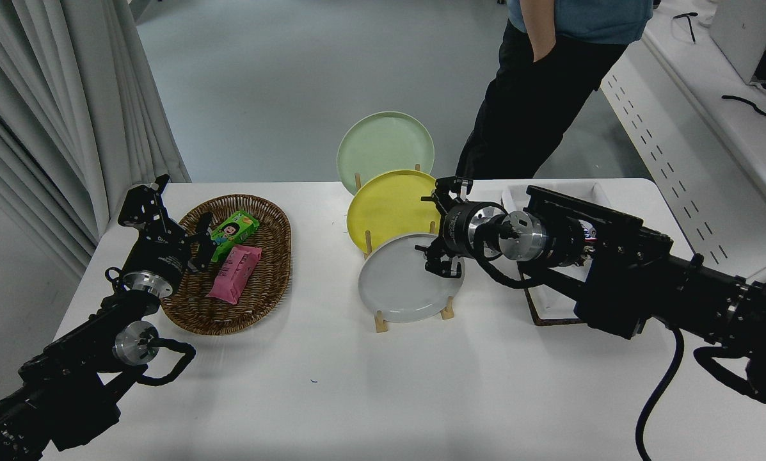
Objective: Place the plate on the table
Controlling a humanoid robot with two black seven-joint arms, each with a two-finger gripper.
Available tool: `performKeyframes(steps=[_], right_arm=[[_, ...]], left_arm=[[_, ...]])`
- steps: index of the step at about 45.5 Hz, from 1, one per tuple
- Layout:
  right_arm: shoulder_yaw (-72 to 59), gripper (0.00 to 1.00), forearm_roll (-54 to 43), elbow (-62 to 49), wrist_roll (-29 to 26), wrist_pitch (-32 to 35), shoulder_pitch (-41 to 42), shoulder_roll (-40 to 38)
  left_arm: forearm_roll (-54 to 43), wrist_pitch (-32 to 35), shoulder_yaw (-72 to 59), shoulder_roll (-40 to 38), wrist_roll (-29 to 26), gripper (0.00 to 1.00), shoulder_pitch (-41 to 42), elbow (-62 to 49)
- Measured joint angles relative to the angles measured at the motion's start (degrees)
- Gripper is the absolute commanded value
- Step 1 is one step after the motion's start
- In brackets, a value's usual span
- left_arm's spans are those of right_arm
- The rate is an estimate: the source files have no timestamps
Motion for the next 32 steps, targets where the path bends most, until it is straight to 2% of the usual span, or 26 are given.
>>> performKeyframes(steps=[13,16,28,32], right_arm=[[-0.33,0.60,1.46,0.49,-1.88,0.03,0.35,-0.13],[-0.38,0.56,1.68,0.58,-2.24,0.03,0.38,-0.16],[-0.20,0.55,2.06,0.79,-3.71,-0.06,0.46,-0.24],[-0.14,0.52,2.11,0.81,-3.97,-0.06,0.49,-0.28]], left_arm=[[0.00,0.00,0.00,0.00,0.00,1.00,0.00,0.00],[0.00,0.00,0.00,0.00,0.00,1.00,0.00,0.00],[0.00,0.00,0.00,0.00,0.00,1.00,0.00,0.00],[0.00,0.00,0.00,0.00,0.00,1.00,0.00,0.00]])
